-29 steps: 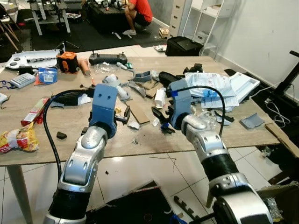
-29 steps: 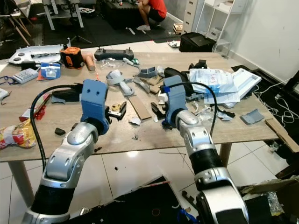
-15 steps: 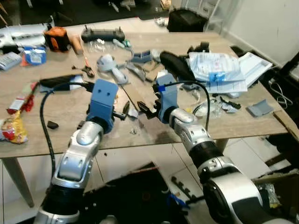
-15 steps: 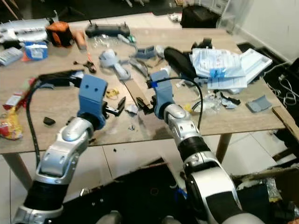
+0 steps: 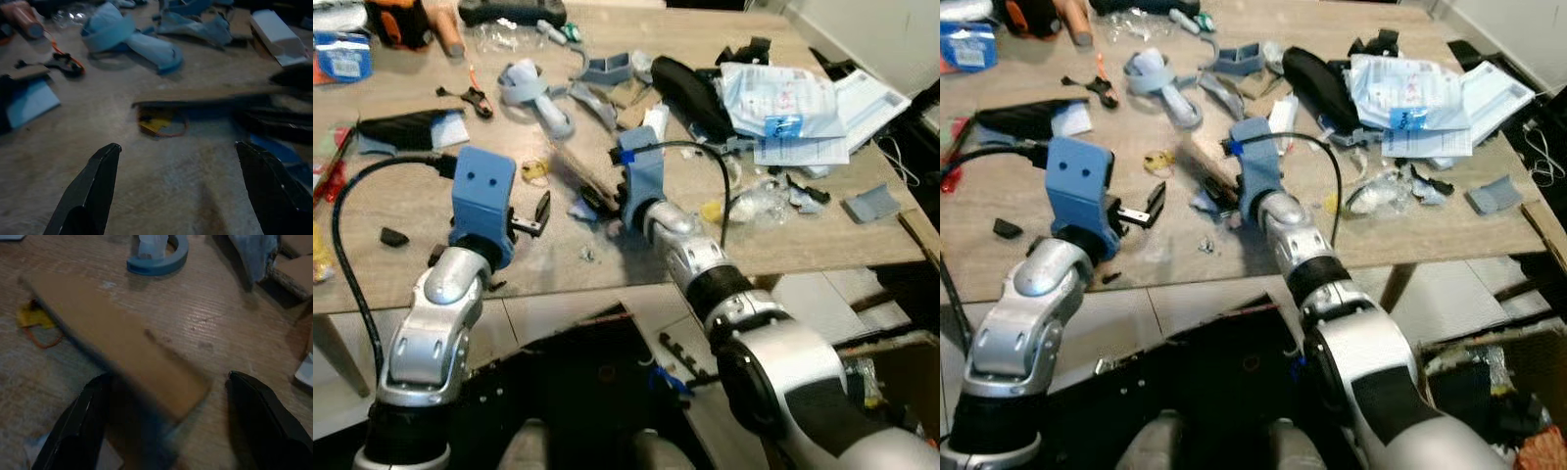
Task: Picking trash to rubbish bin
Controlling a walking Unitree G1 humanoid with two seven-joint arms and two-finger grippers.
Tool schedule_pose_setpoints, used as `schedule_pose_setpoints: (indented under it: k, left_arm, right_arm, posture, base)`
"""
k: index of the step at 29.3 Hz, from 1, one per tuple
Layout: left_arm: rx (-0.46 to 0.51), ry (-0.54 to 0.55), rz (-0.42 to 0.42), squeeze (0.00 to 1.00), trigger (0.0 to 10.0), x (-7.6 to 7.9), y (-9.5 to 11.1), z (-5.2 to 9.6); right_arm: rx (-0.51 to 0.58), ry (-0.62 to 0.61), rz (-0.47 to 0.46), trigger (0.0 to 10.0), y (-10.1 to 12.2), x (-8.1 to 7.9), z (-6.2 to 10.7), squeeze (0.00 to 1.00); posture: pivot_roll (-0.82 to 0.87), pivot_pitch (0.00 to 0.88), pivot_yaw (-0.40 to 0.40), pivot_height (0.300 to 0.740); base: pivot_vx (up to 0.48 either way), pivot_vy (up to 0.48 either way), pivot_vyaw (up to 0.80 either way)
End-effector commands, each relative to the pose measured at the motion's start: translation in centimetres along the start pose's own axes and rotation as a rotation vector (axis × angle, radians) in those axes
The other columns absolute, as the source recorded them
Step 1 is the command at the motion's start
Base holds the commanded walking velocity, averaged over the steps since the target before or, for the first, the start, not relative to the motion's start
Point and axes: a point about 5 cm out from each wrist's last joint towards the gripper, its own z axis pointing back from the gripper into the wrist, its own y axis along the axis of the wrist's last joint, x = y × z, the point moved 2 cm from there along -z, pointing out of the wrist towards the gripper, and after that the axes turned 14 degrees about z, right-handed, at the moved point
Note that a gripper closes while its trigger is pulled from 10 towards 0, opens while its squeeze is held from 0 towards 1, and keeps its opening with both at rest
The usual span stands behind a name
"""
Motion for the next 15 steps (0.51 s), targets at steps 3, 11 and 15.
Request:
schedule_pose_setpoints:
  k: [3, 11, 15]
  left_arm:
    - [-0.034, -0.017, -0.006, 0.00, 10.0, 0.11, -0.50, 0.55]
    - [-0.056, -0.042, -0.032, 0.00, 10.0, 0.31, -0.45, 0.18]
    - [-0.049, -0.051, -0.041, 0.00, 10.0, 0.28, -0.08, -0.29]
  right_arm:
    - [-0.139, 0.030, 0.053, 10.0, -2.28, -0.98, 0.13, 0.00]
    - [-0.208, 0.079, 0.113, 10.0, -2.65, -1.22, 0.13, 0.00]
    - [-0.180, 0.102, 0.086, 0.0, -2.26, -1.32, 0.06, 0.00]
  posture:
    - [0.15, 0.422, -0.121, 0.740]
    - [0.15, 0.398, -0.112, 0.740]
    - [0.17, 0.393, -0.104, 0.740]
  base:
    - [0.000, 0.000, 0.00]
    - [0.000, 0.000, 0.00]
    - [0.000, 0.000, 0.00]
